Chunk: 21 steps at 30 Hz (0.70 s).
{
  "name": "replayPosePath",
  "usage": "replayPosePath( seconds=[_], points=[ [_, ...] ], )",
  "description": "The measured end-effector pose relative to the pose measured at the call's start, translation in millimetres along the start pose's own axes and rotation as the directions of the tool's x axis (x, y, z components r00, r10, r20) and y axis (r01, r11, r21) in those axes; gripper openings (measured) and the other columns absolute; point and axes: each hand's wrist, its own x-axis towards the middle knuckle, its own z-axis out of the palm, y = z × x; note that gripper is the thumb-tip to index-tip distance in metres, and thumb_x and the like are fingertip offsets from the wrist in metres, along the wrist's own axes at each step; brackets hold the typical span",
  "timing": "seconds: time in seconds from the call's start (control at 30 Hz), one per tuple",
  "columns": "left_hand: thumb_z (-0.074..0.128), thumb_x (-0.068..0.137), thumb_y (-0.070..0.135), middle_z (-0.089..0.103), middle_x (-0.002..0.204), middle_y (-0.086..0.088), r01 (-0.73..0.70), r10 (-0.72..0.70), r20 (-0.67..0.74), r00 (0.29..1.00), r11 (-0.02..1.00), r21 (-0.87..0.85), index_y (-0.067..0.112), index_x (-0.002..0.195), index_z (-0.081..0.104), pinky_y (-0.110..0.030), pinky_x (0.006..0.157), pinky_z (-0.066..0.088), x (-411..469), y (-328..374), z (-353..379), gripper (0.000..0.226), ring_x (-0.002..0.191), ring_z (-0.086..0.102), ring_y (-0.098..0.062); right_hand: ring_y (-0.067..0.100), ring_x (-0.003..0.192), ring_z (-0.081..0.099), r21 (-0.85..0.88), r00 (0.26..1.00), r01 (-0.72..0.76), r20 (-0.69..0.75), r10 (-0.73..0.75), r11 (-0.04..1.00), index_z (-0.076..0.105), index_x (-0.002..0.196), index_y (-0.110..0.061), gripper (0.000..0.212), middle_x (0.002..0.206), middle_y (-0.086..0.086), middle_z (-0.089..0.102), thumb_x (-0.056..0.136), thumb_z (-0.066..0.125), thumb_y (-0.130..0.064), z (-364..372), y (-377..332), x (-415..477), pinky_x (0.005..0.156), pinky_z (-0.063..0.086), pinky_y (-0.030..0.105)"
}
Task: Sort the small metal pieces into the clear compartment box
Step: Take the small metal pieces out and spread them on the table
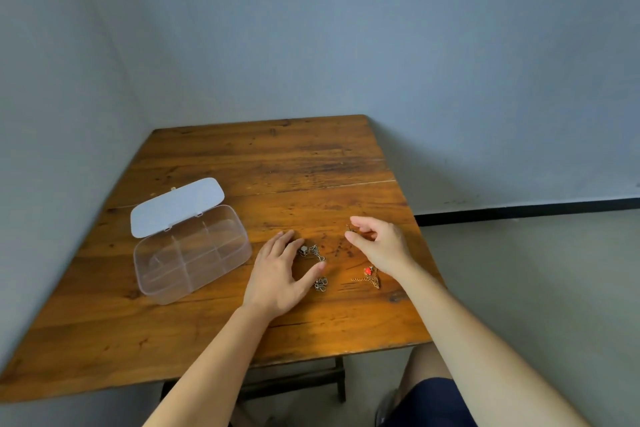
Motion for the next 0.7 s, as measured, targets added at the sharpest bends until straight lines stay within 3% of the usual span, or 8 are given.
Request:
replayPosePath(
  seconds=[0.13, 0.23, 0.3, 0.43, 0.7],
  points=[
    [0.035, 0.08, 0.085, 0.03, 0.16, 0.006, -0.017, 0.016, -0.02, 1.0, 0.999, -0.035, 0.033, 0.146, 0.041, -0.04, 0.119, 0.022, -10, 1, -3, 0.083, 0.148, 0.024, -0.018, 0.008, 0.111, 0.056, 0.155, 0.995, -0.023, -0.095, 0.038, 0.988, 0.062, 0.132, -0.026, 0.041, 0.126, -0.004, 0.065, 0.092, 0.068, -0.034, -2, 3, -15, 0.081, 0.044, 0.02],
    [0.039, 0.083, 0.08, 0.029, 0.16, 0.007, -0.079, 0.077, -0.055, 0.995, 0.996, -0.031, 0.034, 0.144, 0.042, -0.04, 0.118, 0.024, -26, 4, -5, 0.076, 0.146, 0.027, -0.017, 0.01, 0.116, 0.058, 0.247, 0.987, -0.026, -0.145, 0.063, 0.969, 0.061, 0.131, -0.023, 0.04, 0.126, -0.004, 0.064, 0.092, 0.068, -0.031, -4, 7, -37, 0.092, 0.05, 0.025],
    [0.041, 0.085, 0.078, 0.032, 0.157, 0.007, -0.14, 0.138, -0.082, 0.987, 0.99, -0.024, 0.033, 0.141, 0.045, -0.038, 0.116, 0.025, -41, 7, -3, 0.072, 0.144, 0.03, -0.015, 0.007, 0.111, 0.058, 0.13, 0.976, 0.018, -0.217, 0.011, 0.991, 0.064, 0.125, -0.025, 0.035, 0.119, -0.011, 0.065, 0.091, 0.068, -0.033, -4, 15, -57, 0.095, 0.05, 0.031],
    [0.039, 0.086, 0.078, 0.046, 0.146, 0.009, -0.204, 0.207, -0.061, 0.976, 0.978, 0.051, 0.031, 0.136, 0.052, -0.038, 0.116, 0.027, -54, 7, 2, 0.07, 0.136, 0.039, -0.012, 0.004, 0.103, 0.056, -0.016, 0.971, 0.033, -0.236, -0.035, 0.999, 0.065, 0.121, -0.029, 0.035, 0.112, -0.013, 0.06, 0.088, 0.069, -0.042, 1, 22, -85, 0.088, 0.048, 0.028],
    [0.038, 0.087, 0.074, 0.048, 0.142, 0.01, -0.147, 0.148, -0.022, 0.989, 0.989, 0.033, 0.033, 0.139, 0.052, -0.04, 0.115, 0.031, -49, 8, -1, 0.067, 0.134, 0.04, -0.013, 0.016, 0.11, 0.049, -0.259, 0.979, 0.056, -0.177, -0.104, 0.964, 0.062, 0.133, -0.015, 0.051, 0.111, -0.002, 0.053, 0.091, 0.065, -0.045, 7, 21, -91, 0.091, 0.043, 0.029]
  ],
)
